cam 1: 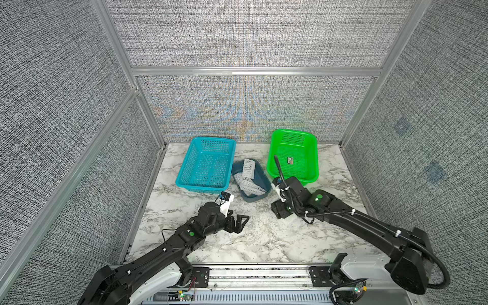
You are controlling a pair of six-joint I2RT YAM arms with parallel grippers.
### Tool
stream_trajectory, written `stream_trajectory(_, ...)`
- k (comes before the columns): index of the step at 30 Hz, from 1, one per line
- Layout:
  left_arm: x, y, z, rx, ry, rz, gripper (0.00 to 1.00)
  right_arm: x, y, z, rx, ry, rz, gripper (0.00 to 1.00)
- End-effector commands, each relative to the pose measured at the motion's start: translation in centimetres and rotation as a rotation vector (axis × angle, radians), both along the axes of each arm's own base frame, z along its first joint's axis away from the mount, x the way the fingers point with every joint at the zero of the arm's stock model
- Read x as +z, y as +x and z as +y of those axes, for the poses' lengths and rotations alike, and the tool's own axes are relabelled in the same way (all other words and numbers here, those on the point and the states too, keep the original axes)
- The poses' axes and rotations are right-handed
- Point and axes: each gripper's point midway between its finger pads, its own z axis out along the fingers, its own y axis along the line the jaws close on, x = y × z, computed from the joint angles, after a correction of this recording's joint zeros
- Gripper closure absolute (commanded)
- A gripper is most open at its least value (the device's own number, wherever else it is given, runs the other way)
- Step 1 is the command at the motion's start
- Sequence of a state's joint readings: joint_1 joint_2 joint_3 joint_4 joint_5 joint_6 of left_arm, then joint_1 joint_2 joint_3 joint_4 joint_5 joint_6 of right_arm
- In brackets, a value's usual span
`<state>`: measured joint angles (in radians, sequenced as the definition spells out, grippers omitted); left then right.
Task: Sleeve custard apples in foam nets
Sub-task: Pick up the custard apple from the center of the board, then place the custard apple in the basket.
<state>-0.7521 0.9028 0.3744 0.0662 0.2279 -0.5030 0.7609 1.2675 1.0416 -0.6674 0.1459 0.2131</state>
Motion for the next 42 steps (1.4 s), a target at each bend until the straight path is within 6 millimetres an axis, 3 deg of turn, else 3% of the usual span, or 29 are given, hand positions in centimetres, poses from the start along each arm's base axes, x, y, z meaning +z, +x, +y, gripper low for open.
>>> stream_trajectory(1, 0.9, 0.4, -0.6, -0.023, -0.008, -0.048, 0.01, 1.9, 1.9, -2.3, -0.021, -0.044, -0.054, 0.23)
stream_trajectory(7, 0.6, 1.1, -0.7, -0.02, 0.056, -0.031, 0.01, 5.8, 6.5, -4.6, -0.063, -0.033, -0.119, 0.23)
stream_trajectory(13, 0.3, 1.0, -0.3, -0.013, 0.079, -0.026, 0.01, 6.6, 12.3, -7.2, -0.164, -0.021, -0.119, 0.23)
stream_trajectory(19, 1.3, 0.8, 0.2, -0.002, 0.053, -0.061, 0.01, 7.2, 18.3, -7.8, -0.234, 0.038, -0.169, 0.23)
stream_trajectory(22, 1.5, 0.7, 0.3, -0.002, 0.045, -0.073, 0.0, 5.3, 22.0, -9.2, -0.297, 0.049, -0.146, 0.22)
stream_trajectory(26, 1.6, 0.3, 0.5, -0.001, 0.033, -0.061, 0.01, 1.1, 26.5, -10.3, -0.333, -0.014, -0.065, 0.22)
stream_trajectory(30, 1.9, 0.0, 0.7, 0.005, 0.017, -0.072, 0.0, -2.3, 29.4, -10.4, -0.35, -0.033, -0.012, 0.21)
stream_trajectory(35, 2.0, 0.0, 0.8, 0.007, 0.019, -0.072, 0.01, -5.6, 31.2, -10.3, -0.37, -0.035, 0.025, 0.15)
stream_trajectory(42, 1.5, -0.1, 0.7, -0.001, 0.023, -0.057, 0.0, -7.0, 31.8, -10.8, -0.364, -0.049, 0.056, 0.11)
